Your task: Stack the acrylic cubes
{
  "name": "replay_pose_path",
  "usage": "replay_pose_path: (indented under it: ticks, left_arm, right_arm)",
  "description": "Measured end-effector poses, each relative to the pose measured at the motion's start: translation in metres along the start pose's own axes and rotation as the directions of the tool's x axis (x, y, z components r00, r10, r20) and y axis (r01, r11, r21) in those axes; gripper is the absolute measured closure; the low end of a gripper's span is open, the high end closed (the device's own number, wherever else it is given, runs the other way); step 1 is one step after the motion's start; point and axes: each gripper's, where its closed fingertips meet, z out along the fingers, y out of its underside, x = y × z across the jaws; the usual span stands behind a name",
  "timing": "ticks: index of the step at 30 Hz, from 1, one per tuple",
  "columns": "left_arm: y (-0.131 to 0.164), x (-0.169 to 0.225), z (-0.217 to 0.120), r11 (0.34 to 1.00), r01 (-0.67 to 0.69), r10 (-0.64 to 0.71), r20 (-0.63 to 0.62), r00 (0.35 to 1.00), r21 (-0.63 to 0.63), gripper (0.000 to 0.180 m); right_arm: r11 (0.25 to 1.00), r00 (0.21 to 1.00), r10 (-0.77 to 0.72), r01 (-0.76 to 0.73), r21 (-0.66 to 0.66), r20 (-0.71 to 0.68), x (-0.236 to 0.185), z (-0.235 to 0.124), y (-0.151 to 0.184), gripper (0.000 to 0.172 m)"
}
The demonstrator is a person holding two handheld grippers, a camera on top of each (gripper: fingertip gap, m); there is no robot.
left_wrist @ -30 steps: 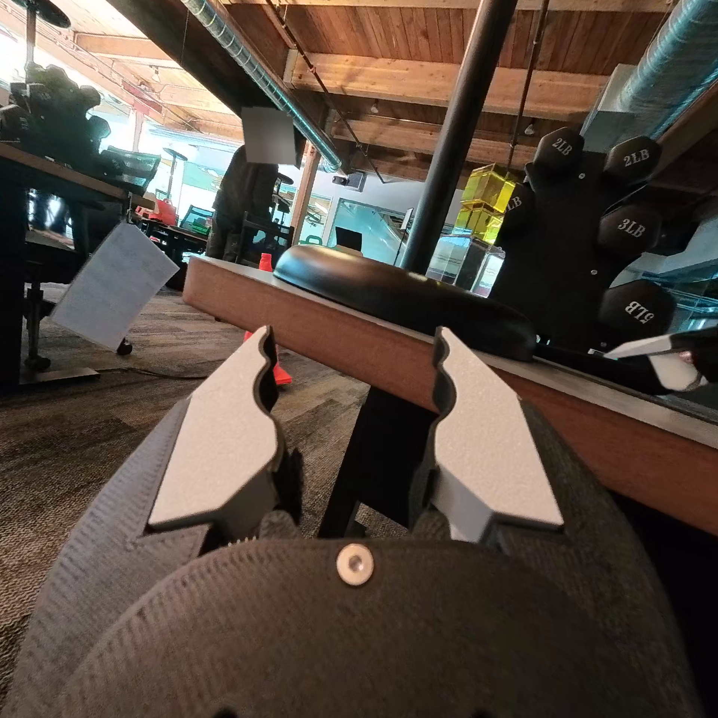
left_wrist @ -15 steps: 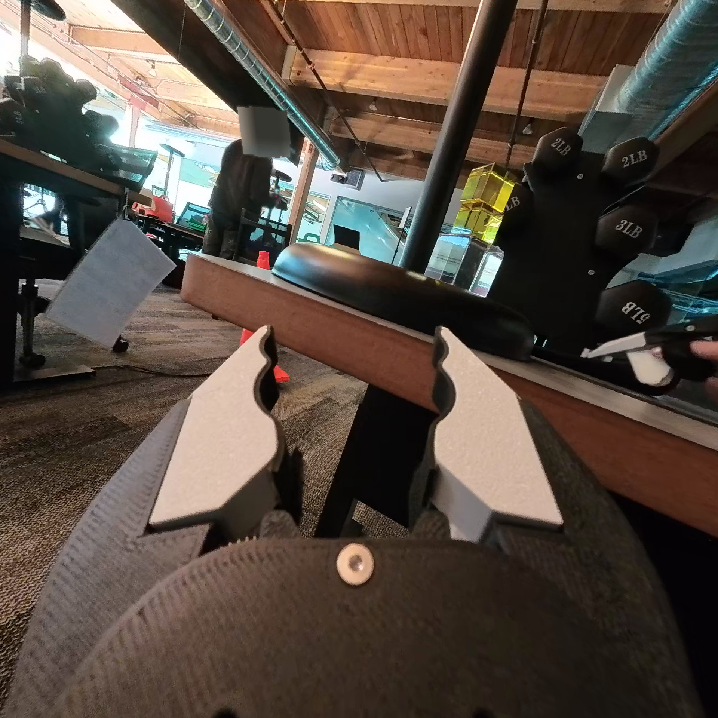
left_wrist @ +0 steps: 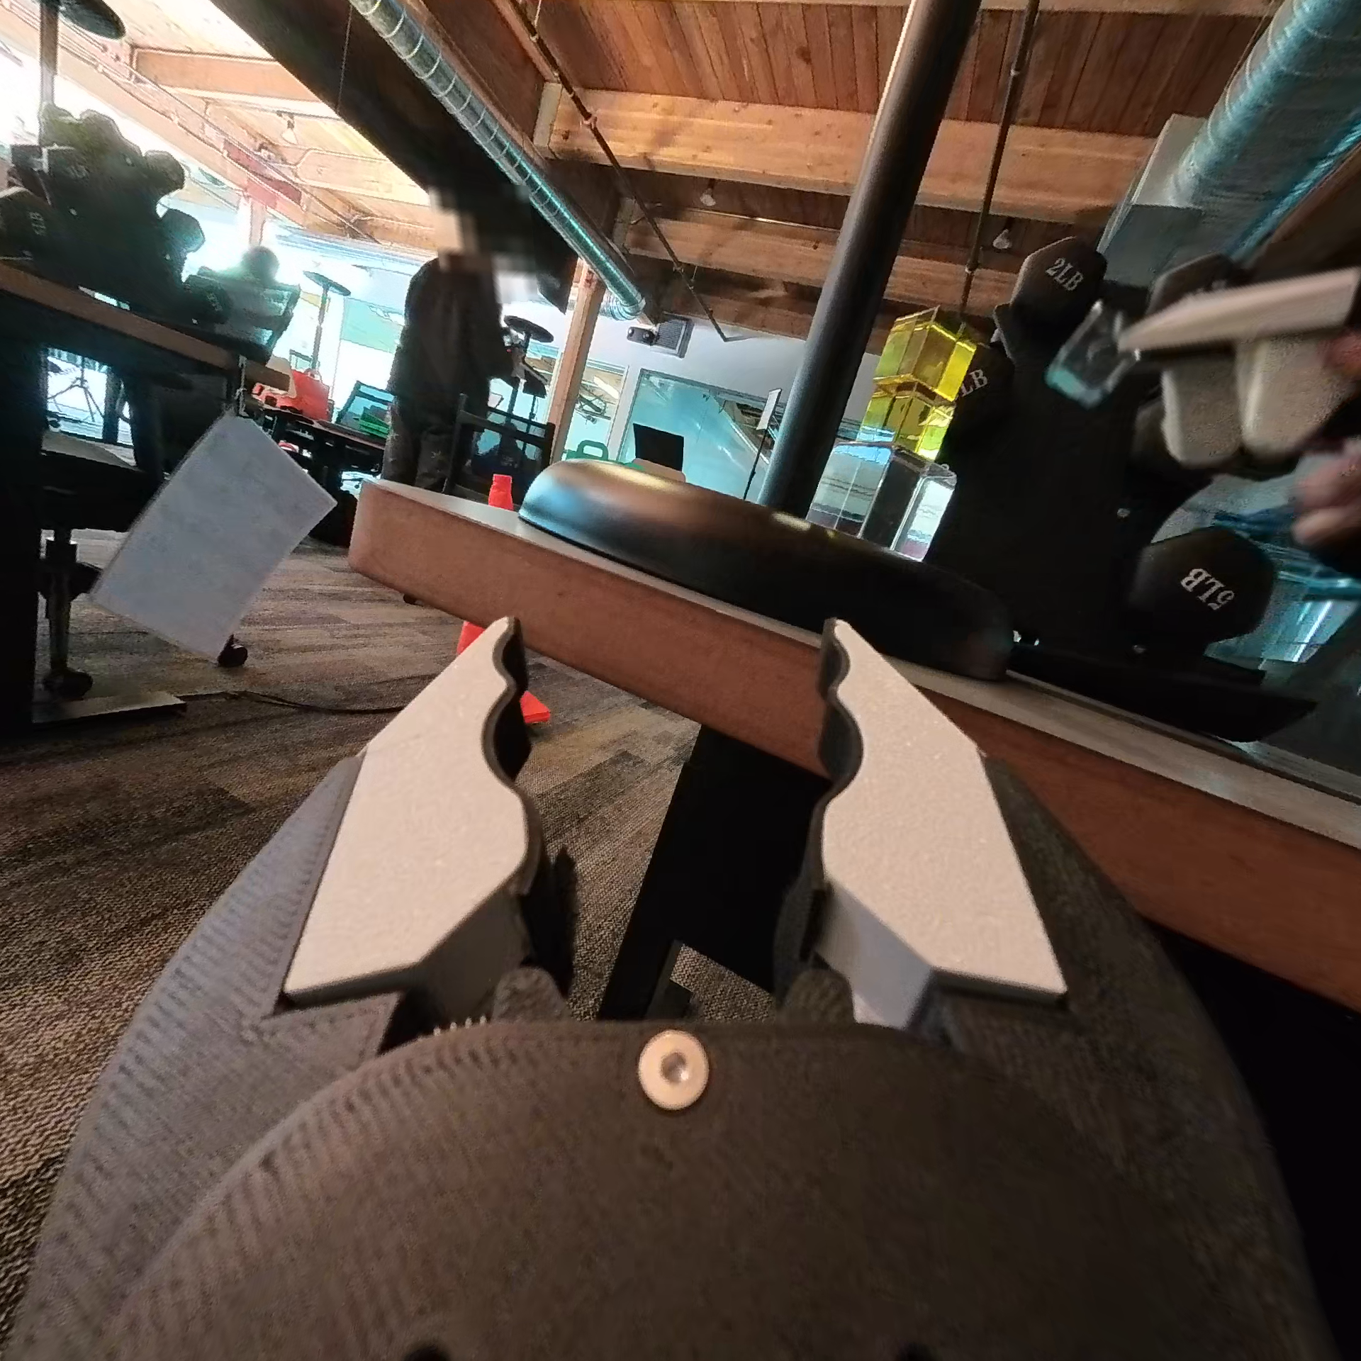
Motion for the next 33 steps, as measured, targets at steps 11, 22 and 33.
replay_pose_path:
  ticks: [11, 22, 33]
  left_arm:
    - [0.000, -0.001, 0.001, 1.000, 0.002, -0.002, -0.001, 1.000, 0.000, 0.102]
    - [0.000, -0.002, 0.002, 1.000, 0.017, -0.017, -0.001, 1.000, 0.001, 0.101]
    - [0.000, -0.003, 0.002, 1.000, 0.025, -0.025, 0.000, 1.000, 0.004, 0.102]
  right_arm:
    - [0.981, 0.956, -0.061, 0.111, -0.160, 0.288, -0.029, 0.064, -0.028, 0.146]
    - [0.980, 0.969, -0.082, 0.121, -0.157, 0.232, -0.021, 0.065, -0.024, 0.129]
    - [0.900, 0.810, 0.368, -0.434, -0.045, -0.456, 0.122, -0.028, 0.070, 0.136]
